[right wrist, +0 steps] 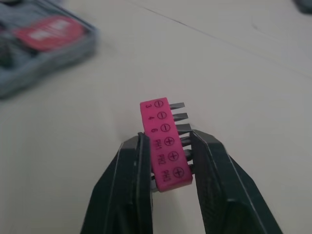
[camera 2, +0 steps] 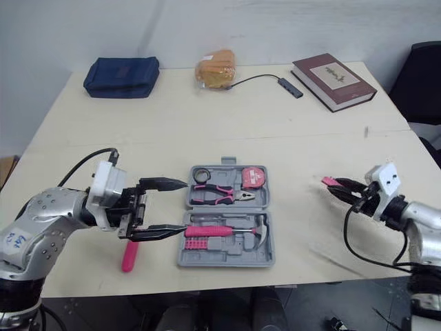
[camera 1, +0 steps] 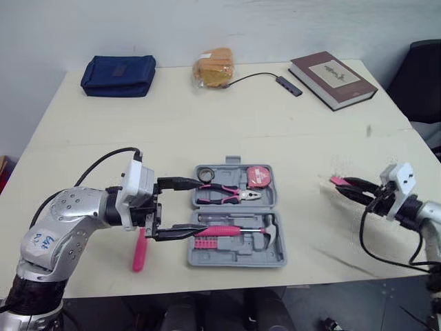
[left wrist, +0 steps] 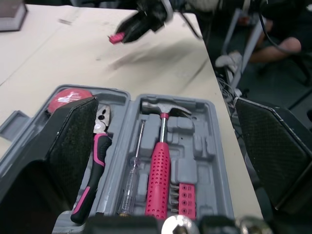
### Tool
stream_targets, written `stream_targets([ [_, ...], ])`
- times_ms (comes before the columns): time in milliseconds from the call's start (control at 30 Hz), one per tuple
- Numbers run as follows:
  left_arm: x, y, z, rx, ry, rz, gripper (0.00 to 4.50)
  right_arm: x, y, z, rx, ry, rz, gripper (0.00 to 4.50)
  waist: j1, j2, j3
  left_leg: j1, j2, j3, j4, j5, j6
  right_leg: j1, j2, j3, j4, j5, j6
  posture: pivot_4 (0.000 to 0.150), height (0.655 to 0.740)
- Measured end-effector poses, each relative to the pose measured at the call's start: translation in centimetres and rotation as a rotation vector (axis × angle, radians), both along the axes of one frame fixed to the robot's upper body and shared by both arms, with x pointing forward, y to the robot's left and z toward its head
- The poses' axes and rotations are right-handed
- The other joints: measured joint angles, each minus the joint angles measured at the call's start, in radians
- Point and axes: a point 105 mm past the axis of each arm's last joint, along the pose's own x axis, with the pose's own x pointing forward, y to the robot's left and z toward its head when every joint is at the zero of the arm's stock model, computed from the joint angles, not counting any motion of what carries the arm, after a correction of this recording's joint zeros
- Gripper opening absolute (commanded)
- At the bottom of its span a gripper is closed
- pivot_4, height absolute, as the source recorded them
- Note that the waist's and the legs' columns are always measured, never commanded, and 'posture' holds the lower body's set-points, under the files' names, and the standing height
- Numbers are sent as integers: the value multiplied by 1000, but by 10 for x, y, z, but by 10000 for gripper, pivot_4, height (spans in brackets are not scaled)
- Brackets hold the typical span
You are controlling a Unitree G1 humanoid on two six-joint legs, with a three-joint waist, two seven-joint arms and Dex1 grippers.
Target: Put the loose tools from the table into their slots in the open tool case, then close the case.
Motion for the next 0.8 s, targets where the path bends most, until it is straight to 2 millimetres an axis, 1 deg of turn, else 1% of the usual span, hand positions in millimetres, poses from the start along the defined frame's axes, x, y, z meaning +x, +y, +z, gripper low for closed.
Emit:
stream_targets([
  [33, -2, -1, -4, 9, 5, -21, 45000, -10, 18, 9, -16, 23, 78, 7773, 1, 0, 0, 0, 1, -1, 0, 0, -1, 0, 1, -1, 0, 0, 0, 1500, 7400],
  [67, -5, -1, -6, 13, 7, -40, 45000, -19, 33, 13, -17, 47, 140, 7773, 1, -2, 1, 0, 2, -1, 0, 0, -1, 0, 1, -1, 0, 0, -1, 1500, 7400],
  [200, -3, -1, -15, 26, 13, -69, 45000, -53, 98, 11, -34, 191, 356, 7773, 4, -4, 1, -1, 0, -2, 0, -2, 1, 0, -2, -1, 0, 0, 0, 1500, 7400],
  [233, -2, -1, -15, 18, 12, -69, 45000, -57, 105, 10, -38, 204, 384, 7773, 4, -4, 2, -1, -1, -2, 0, -2, 1, 0, -3, -1, 0, 0, 0, 1500, 7400],
  [267, 0, -2, -14, 8, 12, -65, 45000, -63, 117, 10, -44, 225, 416, 7773, 4, -4, 2, -2, -1, -2, 1, -2, 2, 0, -3, -1, 0, 0, 0, 1500, 7400],
  [300, 1, -2, -13, -2, 8, -63, 45000, -70, 134, 11, -65, 244, 467, 7773, 4, -4, 2, -2, -1, -2, 1, -2, 2, -1, -4, -1, 0, 0, 0, 1500, 7400],
  [367, 1, -2, -12, -2, 5, -66, 45000, -80, 152, 8, -110, 256, 541, 7773, 4, -5, 2, -3, -1, -2, 1, -2, 2, -1, -4, -2, -1, 0, 0, 1500, 7400],
  [433, 1, -2, -13, 1, 5, -64, 45000, -84, 165, -1, -143, 277, 581, 7773, 4, -6, 2, -6, -1, -3, 1, -2, 2, -3, -3, -3, -2, 0, 0, 1500, 7400],
  [533, 0, -1, -16, 1, 18, -53, 45000, -80, 176, -13, -206, 292, 592, 7773, 3, -6, 2, -13, -2, -3, 6, -2, 3, -8, -3, -3, 0, 1, 1, 1500, 7400],
  [667, -5, 2, -25, 11, 51, -31, 45000, -75, 182, -22, -255, 309, 584, 7773, 2, -6, 2, -15, -1, -3, 12, -3, 5, -8, -3, -3, 1, 1, 1, 1500, 7400],
  [800, -9, 4, -27, 33, 58, -25, 45000, -73, 183, -31, -314, 323, 579, 7773, 2, -6, 2, -15, -1, -3, 14, -3, 6, -8, -4, -3, 3, 1, 1, 1500, 7400],
])
